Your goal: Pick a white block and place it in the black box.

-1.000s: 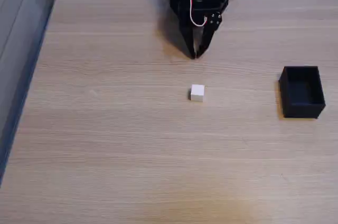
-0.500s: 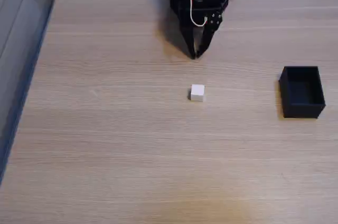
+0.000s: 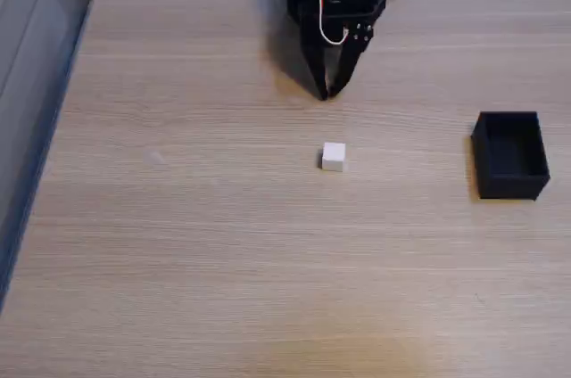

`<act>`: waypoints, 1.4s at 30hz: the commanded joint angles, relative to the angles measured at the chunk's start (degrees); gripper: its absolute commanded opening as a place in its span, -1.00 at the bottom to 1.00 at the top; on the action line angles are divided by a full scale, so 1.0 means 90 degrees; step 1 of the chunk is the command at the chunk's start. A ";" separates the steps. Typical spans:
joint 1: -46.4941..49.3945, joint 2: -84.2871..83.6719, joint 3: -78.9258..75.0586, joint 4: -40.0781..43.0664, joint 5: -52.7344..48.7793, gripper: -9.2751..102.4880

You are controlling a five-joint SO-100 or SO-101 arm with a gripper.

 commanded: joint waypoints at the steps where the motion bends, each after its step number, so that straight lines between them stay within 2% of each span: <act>1: 0.0020 -0.0078 -0.0078 0.0029 -0.0088 -0.83; 7: -0.0449 -0.1016 -0.0869 -0.0195 0.0283 -0.83; 16: -0.0918 -0.3809 -0.2451 -0.1621 0.1025 -0.74; 19: -0.0859 -0.4600 -0.2861 -0.2090 0.1377 -0.63; 25: -0.0332 -0.5742 -0.3057 -0.2988 0.1182 -0.44; 33: 0.0508 -0.6865 -0.3145 -0.3652 0.0684 -0.43; 42: 0.0361 -0.7725 -0.3828 -0.3809 0.0937 -0.36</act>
